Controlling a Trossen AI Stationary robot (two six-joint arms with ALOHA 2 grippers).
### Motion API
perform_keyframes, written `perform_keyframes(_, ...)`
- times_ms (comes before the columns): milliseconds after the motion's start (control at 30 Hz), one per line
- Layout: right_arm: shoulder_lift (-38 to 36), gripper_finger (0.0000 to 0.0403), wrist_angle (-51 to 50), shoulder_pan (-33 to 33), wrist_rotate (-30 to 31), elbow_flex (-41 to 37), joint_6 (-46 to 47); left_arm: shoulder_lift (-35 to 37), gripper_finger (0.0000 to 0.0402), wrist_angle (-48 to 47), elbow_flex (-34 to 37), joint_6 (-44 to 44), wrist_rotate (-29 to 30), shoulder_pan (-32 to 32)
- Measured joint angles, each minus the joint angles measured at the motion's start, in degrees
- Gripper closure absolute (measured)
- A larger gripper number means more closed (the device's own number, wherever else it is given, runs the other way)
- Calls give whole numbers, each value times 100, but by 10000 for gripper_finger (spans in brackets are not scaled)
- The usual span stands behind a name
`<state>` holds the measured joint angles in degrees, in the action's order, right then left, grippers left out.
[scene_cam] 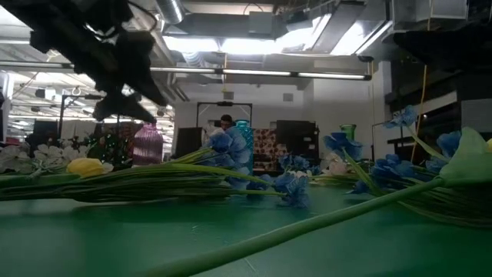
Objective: Sort flowers into vase by color
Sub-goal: Put the top left white flowers into the violet vase
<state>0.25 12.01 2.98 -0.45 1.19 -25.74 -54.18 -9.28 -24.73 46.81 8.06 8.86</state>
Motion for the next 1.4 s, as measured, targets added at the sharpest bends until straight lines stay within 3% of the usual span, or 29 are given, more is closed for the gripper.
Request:
perform_keyframes(367, -2, 242, -13, 0, 2, 2, -2, -740, 192, -223, -383, 27, -34, -621)
perform_keyframes(567, -1, 242, -15, 0, 3, 4, -2, -756, 192, -1597, -1395, 17, -12, -1392)
perform_keyframes(833, 0, 242, -114, 0, 4, 4, -2, -753, 192, -3751, -2246, 1869, 16, -2609)
perform_keyframes(1167, -2, 242, -281, 0, 6, 4, 23, -1157, 192, -4347, -2247, 5074, 1141, -3630)
perform_keyframes(1300, -2, 242, -315, 0, 4, 4, 24, -1521, 192, -4187, -2247, 5470, 1033, -3773)
perform_keyframes(1400, -2, 242, -318, 0, 2, 4, 26, -1772, 192, -3950, -2247, 5015, 852, -3814)
